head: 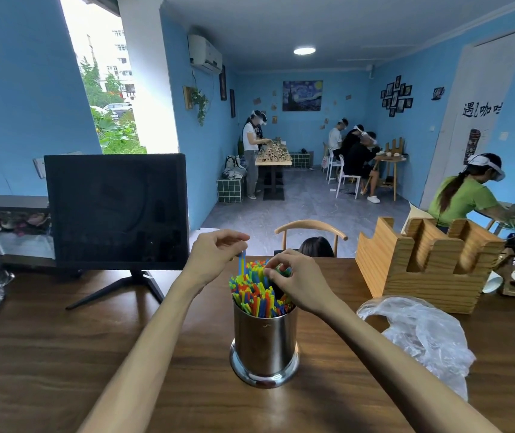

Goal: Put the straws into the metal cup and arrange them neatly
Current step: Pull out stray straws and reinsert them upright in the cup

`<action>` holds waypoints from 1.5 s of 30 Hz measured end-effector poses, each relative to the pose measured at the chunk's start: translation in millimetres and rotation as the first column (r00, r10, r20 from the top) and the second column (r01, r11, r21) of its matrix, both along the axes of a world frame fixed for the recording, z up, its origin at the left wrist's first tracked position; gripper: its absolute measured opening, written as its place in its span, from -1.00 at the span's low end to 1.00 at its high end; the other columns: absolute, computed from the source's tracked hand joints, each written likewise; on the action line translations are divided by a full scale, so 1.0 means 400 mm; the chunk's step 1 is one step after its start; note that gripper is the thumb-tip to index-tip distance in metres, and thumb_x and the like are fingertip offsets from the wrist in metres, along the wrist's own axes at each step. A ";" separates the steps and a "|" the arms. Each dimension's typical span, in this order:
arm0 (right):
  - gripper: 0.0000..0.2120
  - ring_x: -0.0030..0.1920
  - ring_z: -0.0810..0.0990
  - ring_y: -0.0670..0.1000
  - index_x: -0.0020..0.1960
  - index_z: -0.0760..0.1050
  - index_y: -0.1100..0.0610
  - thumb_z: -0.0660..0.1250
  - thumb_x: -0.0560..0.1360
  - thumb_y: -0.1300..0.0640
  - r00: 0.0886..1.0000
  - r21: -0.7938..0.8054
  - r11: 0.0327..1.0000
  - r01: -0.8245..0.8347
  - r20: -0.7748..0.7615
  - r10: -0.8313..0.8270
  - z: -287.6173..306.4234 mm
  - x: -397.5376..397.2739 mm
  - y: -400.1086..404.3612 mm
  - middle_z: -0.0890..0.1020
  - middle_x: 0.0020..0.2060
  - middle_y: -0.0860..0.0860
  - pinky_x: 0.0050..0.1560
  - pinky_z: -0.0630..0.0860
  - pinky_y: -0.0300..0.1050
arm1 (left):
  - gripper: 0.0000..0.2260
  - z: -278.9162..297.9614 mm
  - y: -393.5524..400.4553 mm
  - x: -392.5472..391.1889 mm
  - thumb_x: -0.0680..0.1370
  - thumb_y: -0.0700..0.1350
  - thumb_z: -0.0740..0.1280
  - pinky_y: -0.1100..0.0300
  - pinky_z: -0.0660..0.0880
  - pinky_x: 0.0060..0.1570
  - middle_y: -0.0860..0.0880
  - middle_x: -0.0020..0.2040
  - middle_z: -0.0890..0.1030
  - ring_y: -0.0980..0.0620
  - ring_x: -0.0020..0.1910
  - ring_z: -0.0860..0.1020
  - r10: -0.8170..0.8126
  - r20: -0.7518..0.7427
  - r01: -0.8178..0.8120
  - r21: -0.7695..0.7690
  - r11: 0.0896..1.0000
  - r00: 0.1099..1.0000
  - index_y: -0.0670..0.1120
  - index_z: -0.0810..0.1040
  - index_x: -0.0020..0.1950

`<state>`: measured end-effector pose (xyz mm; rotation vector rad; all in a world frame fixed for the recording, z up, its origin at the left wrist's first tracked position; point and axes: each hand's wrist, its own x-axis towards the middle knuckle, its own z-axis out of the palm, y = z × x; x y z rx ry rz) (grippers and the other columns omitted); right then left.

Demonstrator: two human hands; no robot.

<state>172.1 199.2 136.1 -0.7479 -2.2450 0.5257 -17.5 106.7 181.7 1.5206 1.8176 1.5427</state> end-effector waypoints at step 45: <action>-0.95 -0.14 0.67 -0.19 -0.05 0.58 -0.09 0.42 0.58 0.03 0.979 -0.138 0.970 -0.200 -0.076 0.191 0.066 -0.058 -0.021 0.67 -0.18 -0.18 -0.10 0.57 -0.29 | -0.75 0.082 -0.037 0.039 0.52 -0.17 0.51 0.06 0.66 0.01 0.10 -0.16 0.72 0.08 -0.10 0.70 0.111 0.014 -0.109 0.370 0.923 0.994 0.15 0.67 0.10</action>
